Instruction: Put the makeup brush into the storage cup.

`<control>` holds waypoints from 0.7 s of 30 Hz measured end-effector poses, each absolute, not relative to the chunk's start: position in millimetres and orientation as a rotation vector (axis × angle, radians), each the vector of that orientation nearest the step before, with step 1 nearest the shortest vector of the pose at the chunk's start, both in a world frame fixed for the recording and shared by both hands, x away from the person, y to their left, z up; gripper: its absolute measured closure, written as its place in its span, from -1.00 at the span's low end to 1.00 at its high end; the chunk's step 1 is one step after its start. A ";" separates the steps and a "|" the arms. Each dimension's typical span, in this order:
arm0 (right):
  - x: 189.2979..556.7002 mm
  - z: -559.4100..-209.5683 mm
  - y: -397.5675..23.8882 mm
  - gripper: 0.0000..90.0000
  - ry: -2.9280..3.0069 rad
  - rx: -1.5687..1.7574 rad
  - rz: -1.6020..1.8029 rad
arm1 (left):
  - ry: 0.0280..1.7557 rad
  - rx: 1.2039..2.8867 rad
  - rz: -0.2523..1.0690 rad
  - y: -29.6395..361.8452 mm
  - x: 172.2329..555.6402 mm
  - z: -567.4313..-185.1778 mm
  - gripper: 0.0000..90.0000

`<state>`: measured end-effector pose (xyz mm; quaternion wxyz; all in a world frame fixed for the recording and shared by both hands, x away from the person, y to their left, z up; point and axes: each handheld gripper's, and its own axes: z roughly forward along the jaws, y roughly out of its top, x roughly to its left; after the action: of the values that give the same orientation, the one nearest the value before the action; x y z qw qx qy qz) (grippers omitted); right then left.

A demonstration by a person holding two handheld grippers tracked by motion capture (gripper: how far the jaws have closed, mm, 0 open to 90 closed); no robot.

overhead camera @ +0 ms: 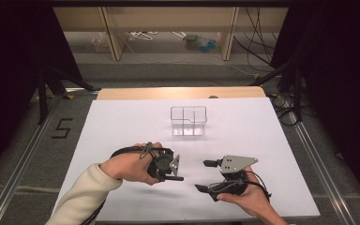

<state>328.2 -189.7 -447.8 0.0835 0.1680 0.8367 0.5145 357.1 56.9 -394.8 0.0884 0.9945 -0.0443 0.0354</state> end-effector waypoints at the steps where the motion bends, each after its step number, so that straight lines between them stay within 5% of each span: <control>1: 328.2 -447.8 -189.7 -0.62 2.497 0.501 1.536 | -0.134 2.962 0.108 56.5 357.0 -394.5 0.75; 21: 330.8 -450.6 -174.5 -0.58 2.535 0.465 1.532 | -0.162 2.958 0.109 48.8 354.6 -396.2 0.75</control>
<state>330.8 -174.5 -450.6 0.0713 0.1548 0.8433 0.5097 354.6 48.8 -396.2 0.0886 0.9939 -0.0546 0.0366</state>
